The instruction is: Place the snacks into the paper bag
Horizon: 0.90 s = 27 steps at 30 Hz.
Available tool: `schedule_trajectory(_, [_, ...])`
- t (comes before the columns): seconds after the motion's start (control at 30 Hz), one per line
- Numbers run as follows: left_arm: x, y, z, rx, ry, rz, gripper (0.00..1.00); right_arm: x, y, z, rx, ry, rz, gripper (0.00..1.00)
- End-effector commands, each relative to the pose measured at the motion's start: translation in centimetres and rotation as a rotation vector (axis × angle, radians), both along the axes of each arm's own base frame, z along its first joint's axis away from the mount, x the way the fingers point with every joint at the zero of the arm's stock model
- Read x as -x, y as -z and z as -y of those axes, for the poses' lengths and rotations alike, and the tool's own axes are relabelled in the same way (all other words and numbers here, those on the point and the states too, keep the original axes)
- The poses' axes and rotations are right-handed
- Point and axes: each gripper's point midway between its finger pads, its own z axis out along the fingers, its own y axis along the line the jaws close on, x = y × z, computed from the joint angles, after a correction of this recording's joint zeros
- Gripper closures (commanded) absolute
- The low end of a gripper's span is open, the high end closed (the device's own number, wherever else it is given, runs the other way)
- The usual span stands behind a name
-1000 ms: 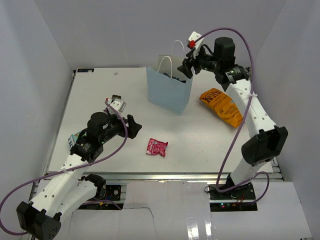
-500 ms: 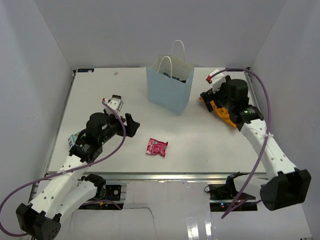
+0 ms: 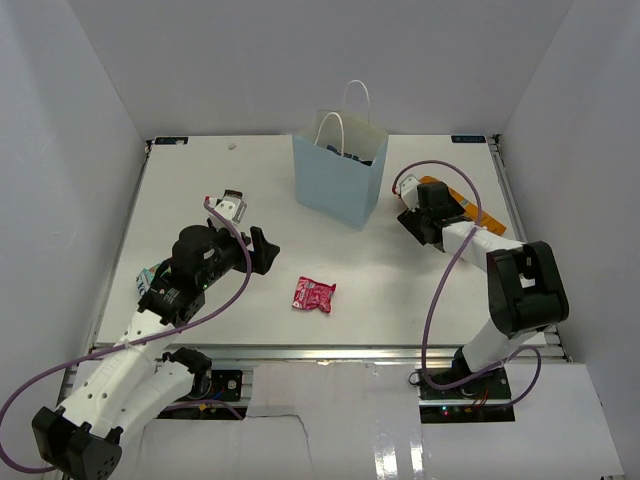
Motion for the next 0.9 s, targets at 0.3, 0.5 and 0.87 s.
schedule_trajectory(0.3, [-0.2,0.2,-0.3,0.001,-0.013,-0.005,0.12,-4.7,0.2,0.4,0.038,0.079,0.152,0.14])
schedule_trajectory(0.5, [-0.2,0.2,-0.3,0.001,-0.013,-0.005,0.12,-3.8,1.4,1.1,0.060,0.074,0.141,0.54])
schedule_trajectory(0.87, [-0.1,0.1,-0.3,0.005,-0.010,-0.002,0.12,-2.7,-4.8,1.6,-0.208,0.051,0.190,0.92])
